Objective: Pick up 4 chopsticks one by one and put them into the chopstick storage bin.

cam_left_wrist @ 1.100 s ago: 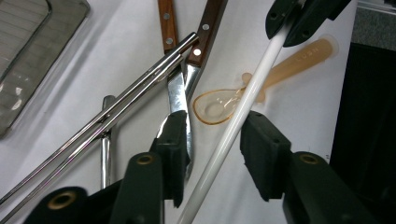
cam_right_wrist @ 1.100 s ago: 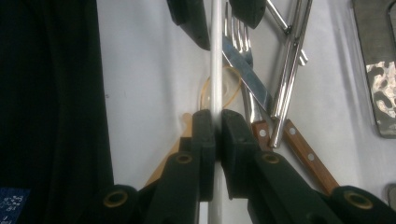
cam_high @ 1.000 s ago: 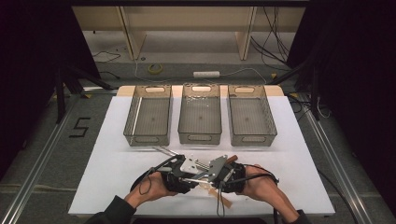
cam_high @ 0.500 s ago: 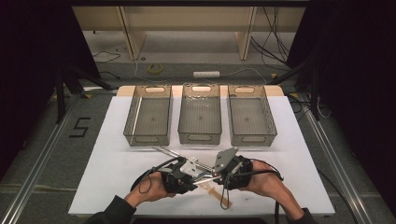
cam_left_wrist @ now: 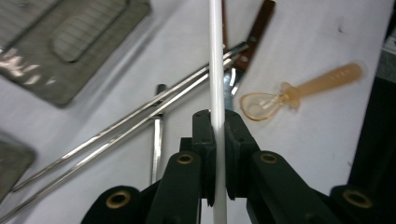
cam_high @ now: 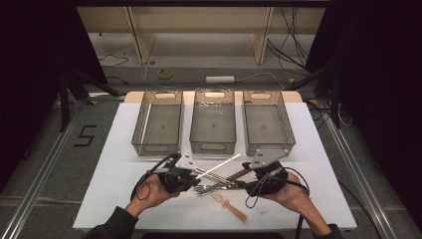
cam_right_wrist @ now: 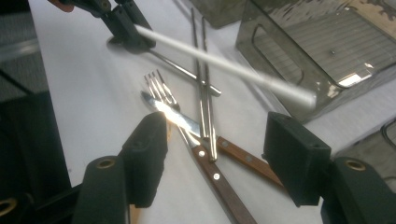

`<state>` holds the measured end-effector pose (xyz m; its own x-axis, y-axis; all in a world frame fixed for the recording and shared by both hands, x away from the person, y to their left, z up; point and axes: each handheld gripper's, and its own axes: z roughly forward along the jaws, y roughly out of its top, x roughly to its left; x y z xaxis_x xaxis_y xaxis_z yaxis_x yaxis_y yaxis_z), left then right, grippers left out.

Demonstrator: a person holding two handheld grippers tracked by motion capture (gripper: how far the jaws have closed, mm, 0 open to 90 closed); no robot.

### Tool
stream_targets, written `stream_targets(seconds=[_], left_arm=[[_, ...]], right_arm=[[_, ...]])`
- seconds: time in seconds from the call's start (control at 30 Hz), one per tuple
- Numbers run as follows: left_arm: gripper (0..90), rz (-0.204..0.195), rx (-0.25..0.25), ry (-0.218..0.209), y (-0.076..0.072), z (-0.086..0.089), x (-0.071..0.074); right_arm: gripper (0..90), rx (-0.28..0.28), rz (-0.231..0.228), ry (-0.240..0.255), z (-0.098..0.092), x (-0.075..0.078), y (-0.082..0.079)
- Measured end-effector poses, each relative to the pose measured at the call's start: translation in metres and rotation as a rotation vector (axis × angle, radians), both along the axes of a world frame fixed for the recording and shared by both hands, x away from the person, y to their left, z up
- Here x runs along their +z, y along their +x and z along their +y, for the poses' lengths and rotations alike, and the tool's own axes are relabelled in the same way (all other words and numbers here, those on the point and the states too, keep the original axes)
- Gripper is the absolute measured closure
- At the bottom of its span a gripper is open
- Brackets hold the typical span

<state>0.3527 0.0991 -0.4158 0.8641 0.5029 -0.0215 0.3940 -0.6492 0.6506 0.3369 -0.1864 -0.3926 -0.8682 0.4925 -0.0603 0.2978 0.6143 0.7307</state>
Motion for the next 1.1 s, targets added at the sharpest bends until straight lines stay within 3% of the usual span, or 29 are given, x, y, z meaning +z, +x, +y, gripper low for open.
stream_targets(seconds=[0.3, 0.63, 0.93, 1.1], left_arm=[[84.7, -0.021, 0.160, -0.087, 0.021, 0.030, 0.013], [84.7, -0.055, 0.322, -0.140, 0.051, 0.061, 0.025], [84.7, -0.085, 0.441, -0.160, 0.080, 0.082, 0.034], [84.7, -0.090, 0.502, -0.152, 0.099, 0.090, 0.037]], right_arm=[[36.2, -0.073, 0.005, 0.084, -0.017, -0.011, -0.006], [33.6, -0.116, 0.025, 0.149, -0.027, -0.022, -0.015], [33.2, -0.126, 0.043, 0.161, -0.031, -0.029, -0.023], [33.2, -0.120, 0.045, 0.157, -0.030, -0.032, -0.027]])
